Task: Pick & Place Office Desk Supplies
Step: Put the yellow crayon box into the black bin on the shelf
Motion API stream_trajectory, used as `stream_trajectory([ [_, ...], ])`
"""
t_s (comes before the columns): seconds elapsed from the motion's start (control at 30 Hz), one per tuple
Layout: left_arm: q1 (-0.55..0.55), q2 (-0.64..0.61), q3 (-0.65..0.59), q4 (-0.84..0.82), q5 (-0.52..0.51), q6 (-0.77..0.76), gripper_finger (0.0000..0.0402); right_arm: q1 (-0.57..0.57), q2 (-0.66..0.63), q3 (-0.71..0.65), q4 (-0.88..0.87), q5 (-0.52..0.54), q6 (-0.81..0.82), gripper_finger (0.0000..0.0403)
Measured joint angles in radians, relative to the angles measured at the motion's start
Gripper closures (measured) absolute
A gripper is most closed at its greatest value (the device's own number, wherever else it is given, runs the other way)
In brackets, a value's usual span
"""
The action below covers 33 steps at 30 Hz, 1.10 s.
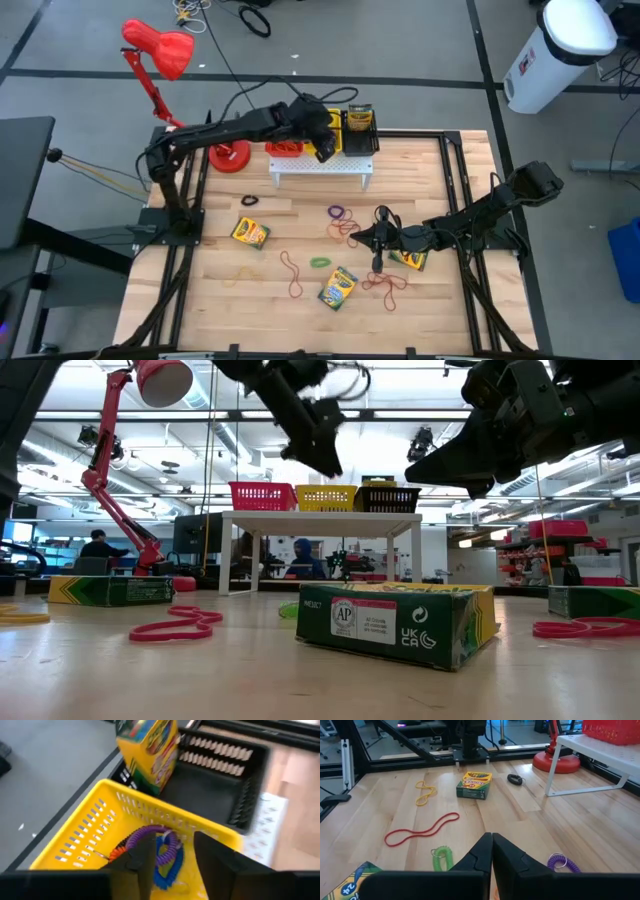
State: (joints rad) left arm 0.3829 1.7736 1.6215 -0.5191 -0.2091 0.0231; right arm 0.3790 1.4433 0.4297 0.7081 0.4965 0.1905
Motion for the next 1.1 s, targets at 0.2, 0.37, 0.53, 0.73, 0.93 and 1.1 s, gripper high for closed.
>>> stream_trajectory([
  [0.2,-0.052,-0.119,-0.003,-0.082,0.000,0.045,0.0240,0.000,0.000,0.000,0.000,-0.005,0.000,0.0382],
  [0.37,-0.149,-0.218,-0.021,-0.132,0.001,0.094,0.0289,0.000,0.000,0.000,0.000,-0.011,-0.009,0.0382],
  [0.53,-0.246,-0.359,-0.263,0.011,0.001,0.096,0.0339,0.000,0.000,0.000,-0.001,-0.011,-0.012,0.0382],
  [0.73,-0.391,-0.569,-0.705,0.441,0.004,0.039,0.0369,0.000,0.000,0.000,0.000,-0.011,-0.012,0.0382],
  [0.93,-0.535,-0.679,-1.081,0.975,0.000,-0.033,0.0373,0.000,0.000,0.000,0.000,-0.011,0.008,0.0382],
  [1.1,-0.608,-0.664,-1.300,1.323,0.002,-0.078,0.0373,0.000,0.000,0.001,0.000,-0.020,0.026,0.0382],
])
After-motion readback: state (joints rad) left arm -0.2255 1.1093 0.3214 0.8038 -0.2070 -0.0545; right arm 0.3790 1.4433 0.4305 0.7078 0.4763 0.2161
